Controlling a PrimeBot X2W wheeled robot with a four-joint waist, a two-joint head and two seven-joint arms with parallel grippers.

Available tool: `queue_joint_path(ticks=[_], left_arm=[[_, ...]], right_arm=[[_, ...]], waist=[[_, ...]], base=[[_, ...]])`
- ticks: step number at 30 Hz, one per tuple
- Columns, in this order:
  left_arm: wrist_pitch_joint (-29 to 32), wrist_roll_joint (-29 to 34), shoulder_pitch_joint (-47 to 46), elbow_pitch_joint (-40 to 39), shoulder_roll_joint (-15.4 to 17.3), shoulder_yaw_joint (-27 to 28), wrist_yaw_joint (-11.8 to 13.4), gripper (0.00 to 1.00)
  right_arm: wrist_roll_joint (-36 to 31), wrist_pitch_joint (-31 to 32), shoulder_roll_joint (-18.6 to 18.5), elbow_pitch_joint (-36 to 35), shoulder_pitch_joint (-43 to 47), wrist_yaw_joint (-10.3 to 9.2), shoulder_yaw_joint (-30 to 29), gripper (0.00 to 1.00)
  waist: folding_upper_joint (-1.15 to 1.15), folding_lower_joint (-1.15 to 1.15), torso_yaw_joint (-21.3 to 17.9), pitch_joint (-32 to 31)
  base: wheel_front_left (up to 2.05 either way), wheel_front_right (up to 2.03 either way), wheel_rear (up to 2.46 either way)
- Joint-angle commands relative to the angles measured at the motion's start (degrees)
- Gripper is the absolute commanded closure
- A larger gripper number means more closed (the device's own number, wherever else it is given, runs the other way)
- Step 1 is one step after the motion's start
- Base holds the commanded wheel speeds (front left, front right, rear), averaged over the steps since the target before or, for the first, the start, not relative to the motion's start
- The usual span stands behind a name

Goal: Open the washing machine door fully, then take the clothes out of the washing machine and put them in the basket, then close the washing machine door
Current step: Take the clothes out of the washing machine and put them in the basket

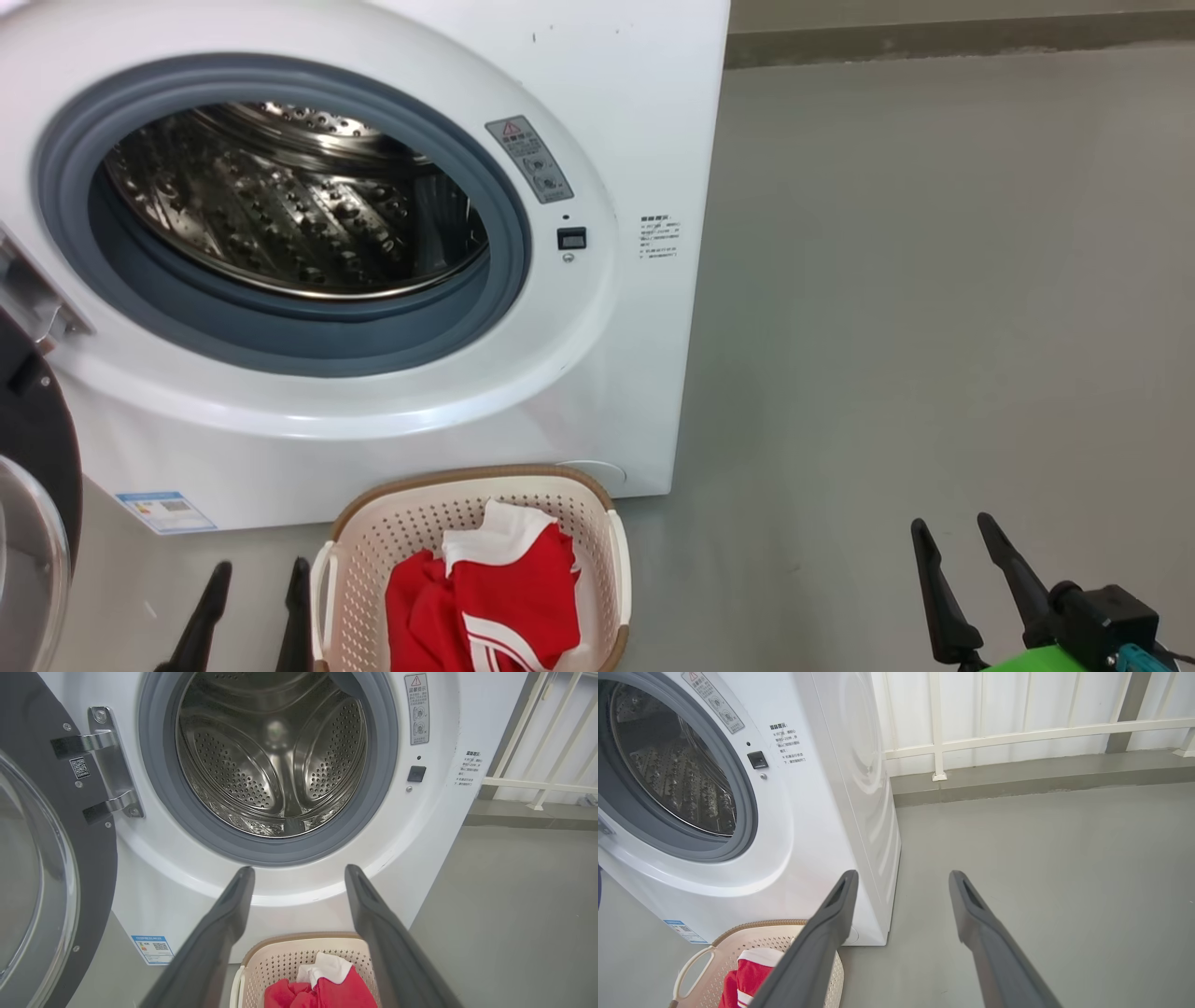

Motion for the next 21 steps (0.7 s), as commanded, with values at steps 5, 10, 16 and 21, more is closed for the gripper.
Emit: queue_joint_path(ticks=[5, 10, 16, 21], left_arm=[[-0.7, 0.5, 1.5, -3.3, -0.3, 3.1, -0.3, 0.0], [-0.7, 0.7, 1.9, -3.7, -0.6, 3.2, -0.3, 0.0], [-0.7, 0.8, 1.7, -3.9, -0.8, 3.1, -0.3, 0.0], [-0.7, 1.0, 1.6, -4.1, -0.9, 3.0, -0.3, 0.0]], right_arm=[[-0.6, -0.4, -0.6, -2.0, 0.4, 0.28, 0.6, 0.0], [-0.7, -0.4, -0.6, -2.2, 0.5, 0.28, 0.2, 0.0], [-0.8, -0.4, -0.6, -2.3, 0.3, 0.28, 0.1, 0.0], [-0.9, -0.4, -0.6, -2.3, 0.2, 0.28, 0.1, 0.0]], waist=[[0.0, 0.0, -0.2, -0.4], [0.0, 0.0, -0.1, -0.3], [0.0, 0.0, -0.2, -0.1], [0.0, 0.0, -0.2, 0.0]], base=[[0.0, 0.0, 0.0], [0.0, 0.0, 0.0], [0.0, 0.0, 0.0], [0.0, 0.0, 0.0]])
